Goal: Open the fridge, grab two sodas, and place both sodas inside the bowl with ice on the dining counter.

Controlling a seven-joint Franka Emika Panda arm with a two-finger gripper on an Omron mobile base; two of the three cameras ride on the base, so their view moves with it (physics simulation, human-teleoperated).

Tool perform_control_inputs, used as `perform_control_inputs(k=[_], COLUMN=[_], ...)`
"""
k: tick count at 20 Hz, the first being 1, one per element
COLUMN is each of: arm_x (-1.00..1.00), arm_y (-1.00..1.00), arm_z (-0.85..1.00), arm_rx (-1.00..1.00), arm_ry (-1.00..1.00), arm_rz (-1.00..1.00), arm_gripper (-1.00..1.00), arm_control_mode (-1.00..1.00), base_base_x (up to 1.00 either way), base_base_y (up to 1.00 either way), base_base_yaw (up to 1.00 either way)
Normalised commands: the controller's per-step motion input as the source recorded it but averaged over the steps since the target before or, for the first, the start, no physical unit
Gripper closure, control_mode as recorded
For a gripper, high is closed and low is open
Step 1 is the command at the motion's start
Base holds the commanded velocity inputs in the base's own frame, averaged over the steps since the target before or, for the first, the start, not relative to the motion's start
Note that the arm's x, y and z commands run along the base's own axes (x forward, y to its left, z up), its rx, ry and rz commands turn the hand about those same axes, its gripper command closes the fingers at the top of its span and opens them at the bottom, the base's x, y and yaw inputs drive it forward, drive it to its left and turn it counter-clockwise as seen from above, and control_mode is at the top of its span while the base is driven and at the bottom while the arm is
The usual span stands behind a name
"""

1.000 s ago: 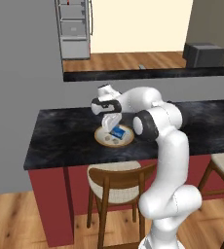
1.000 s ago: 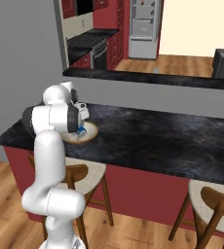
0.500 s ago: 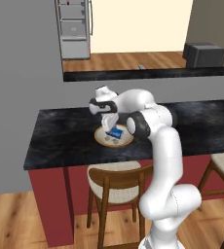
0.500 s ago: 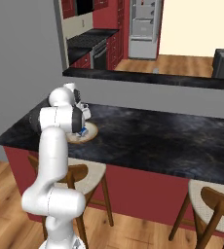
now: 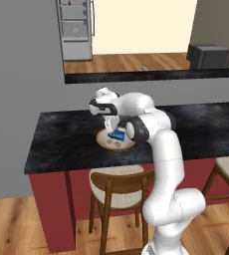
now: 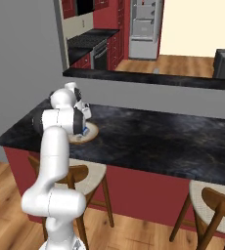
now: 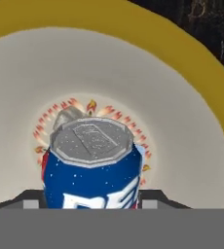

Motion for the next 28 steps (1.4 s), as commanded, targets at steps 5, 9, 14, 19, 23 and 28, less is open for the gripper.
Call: perform_control_inputs(k=[5, 9, 14, 19, 23, 28], arm_x=[-0.13, -0.18, -0.28, -0.37, -0.60, -0.68], arm_y=[0.00, -0.08, -0.17, -0.16, -0.16, -0.15], arm_z=[-0.01, 0.01, 0.16, 0.36, 0.32, 0.14], arm_rx=[0.00, 0.00, 0.00, 0.00, 0.03, 0.10], arm_ry=[0.00, 0.00, -0.01, -0.06, -0.11, -0.13], arm_rz=[0.00, 0.00, 0.00, 0.00, 0.00, 0.00], arm_gripper=[-1.00, -1.00, -1.00, -1.00, -1.00, -1.00], arm_control_mode=[-1.00, -1.00, -1.00, -1.00, -1.00, -1.00], base_base_x=[0.00, 0.00, 0.00, 0.00, 0.00, 0.00], base_base_y=[0.00, 0.00, 0.00, 0.00, 0.00, 0.00], base_base_yaw=[0.00, 0.00, 0.00, 0.00, 0.00, 0.00])
